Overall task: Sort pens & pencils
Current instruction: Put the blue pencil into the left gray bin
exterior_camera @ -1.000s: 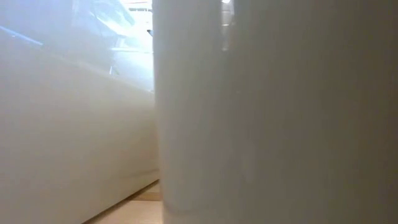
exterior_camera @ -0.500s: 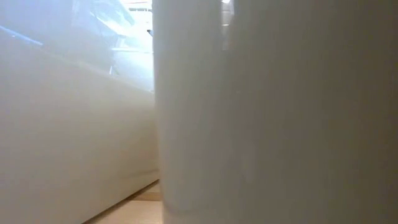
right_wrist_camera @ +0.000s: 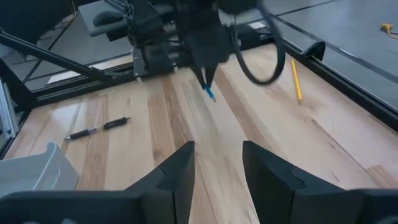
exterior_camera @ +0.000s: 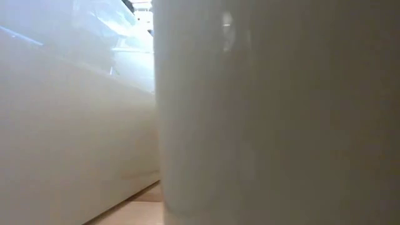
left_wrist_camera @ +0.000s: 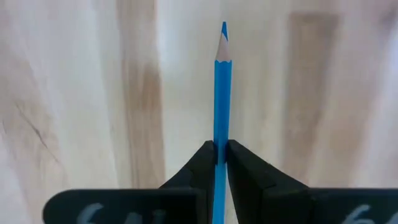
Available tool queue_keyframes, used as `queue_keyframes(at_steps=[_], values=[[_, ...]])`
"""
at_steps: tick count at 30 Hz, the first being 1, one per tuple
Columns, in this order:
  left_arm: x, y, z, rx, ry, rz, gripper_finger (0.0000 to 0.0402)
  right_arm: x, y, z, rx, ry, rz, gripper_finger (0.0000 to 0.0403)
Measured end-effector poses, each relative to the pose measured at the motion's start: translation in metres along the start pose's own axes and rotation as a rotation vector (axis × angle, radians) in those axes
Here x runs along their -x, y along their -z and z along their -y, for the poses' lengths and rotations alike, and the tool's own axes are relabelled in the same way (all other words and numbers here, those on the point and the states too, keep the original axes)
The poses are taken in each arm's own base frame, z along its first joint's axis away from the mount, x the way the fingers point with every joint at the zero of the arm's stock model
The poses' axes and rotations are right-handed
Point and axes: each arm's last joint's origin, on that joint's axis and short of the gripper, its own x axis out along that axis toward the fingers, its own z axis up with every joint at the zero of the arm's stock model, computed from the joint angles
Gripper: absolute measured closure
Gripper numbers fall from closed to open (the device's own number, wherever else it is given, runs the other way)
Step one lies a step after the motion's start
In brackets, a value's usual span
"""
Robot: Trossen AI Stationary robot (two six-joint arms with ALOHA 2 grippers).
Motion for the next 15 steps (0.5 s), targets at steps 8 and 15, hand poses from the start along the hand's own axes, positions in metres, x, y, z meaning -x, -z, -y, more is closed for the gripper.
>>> queue_keyframes(at_steps=[8, 15], values=[[0.074, -0.045, 0.041, -0.157, 0.108, 0.218, 0.0378, 0.0, 0.002, 0.0, 0.044, 0.003, -0.021, 0.0246], [0.139, -0.069, 0.112, -0.413, 0.064, 0.443, 0.0378, 0.0, 0.003, -0.001, 0.048, -0.002, -0.027, 0.0246]])
